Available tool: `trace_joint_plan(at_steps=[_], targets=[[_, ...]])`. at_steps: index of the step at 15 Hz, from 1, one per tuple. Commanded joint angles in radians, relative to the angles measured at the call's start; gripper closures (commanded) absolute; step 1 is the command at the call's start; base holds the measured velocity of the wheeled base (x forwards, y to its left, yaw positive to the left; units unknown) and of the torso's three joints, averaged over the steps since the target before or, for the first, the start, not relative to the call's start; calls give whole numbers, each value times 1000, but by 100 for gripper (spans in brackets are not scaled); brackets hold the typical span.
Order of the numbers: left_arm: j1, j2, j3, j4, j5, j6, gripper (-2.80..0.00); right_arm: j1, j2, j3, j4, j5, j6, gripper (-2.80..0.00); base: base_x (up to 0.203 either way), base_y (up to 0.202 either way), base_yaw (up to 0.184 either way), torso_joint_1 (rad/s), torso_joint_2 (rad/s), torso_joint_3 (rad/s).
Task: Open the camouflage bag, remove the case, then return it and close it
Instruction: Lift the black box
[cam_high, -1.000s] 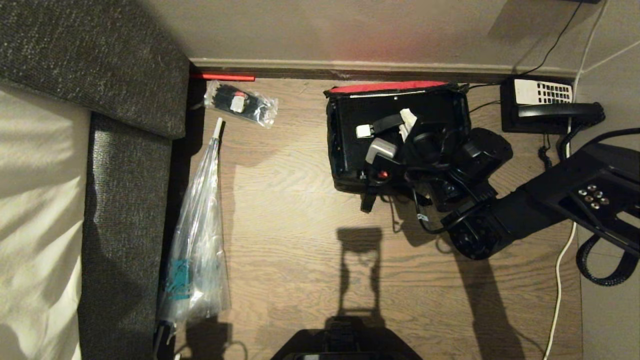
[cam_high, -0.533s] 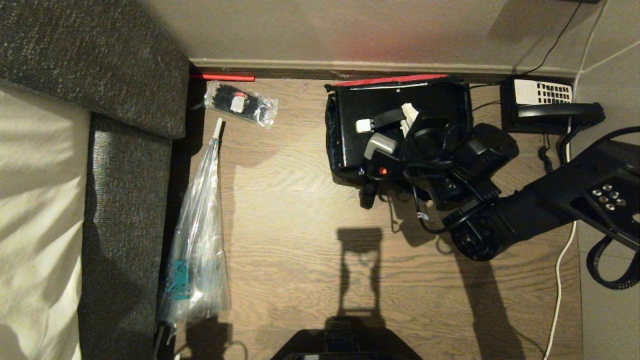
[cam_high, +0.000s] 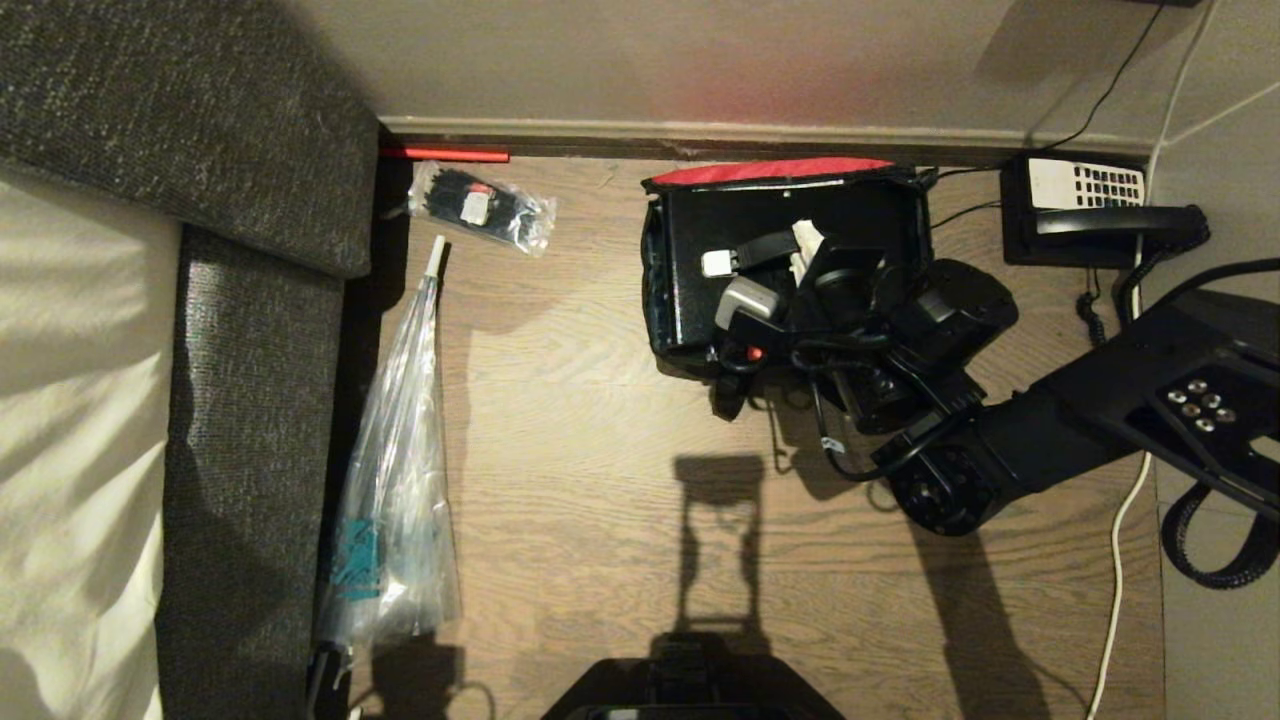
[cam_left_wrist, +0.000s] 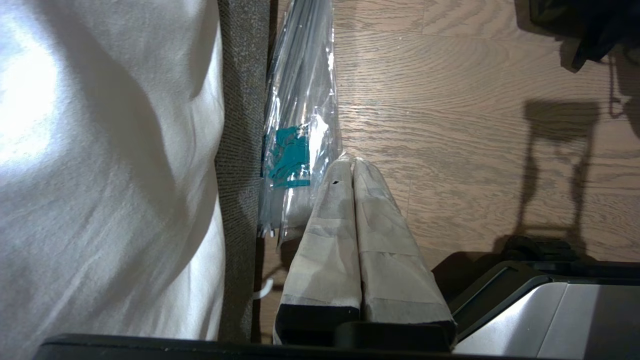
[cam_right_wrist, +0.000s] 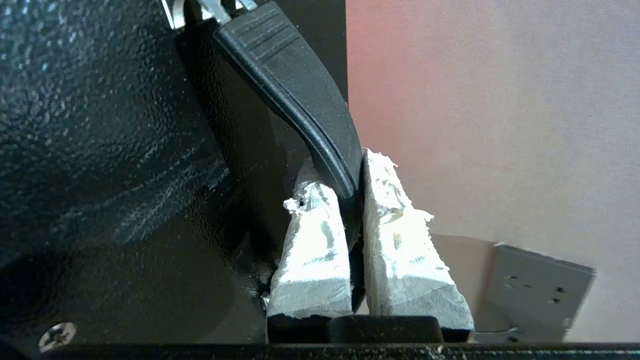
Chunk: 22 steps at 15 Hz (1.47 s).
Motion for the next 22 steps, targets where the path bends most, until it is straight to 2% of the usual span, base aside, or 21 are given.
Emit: trace_joint_plan(at_steps=[1, 22], targets=[[0, 0, 0, 0, 0, 0, 0, 10, 14, -1, -10, -2, -8, 0, 0, 0, 0, 0, 0, 0], [0, 0, 0, 0, 0, 0, 0, 25, 106, -4, -10, -24, 4, 0, 0, 0, 0, 0, 0, 0]])
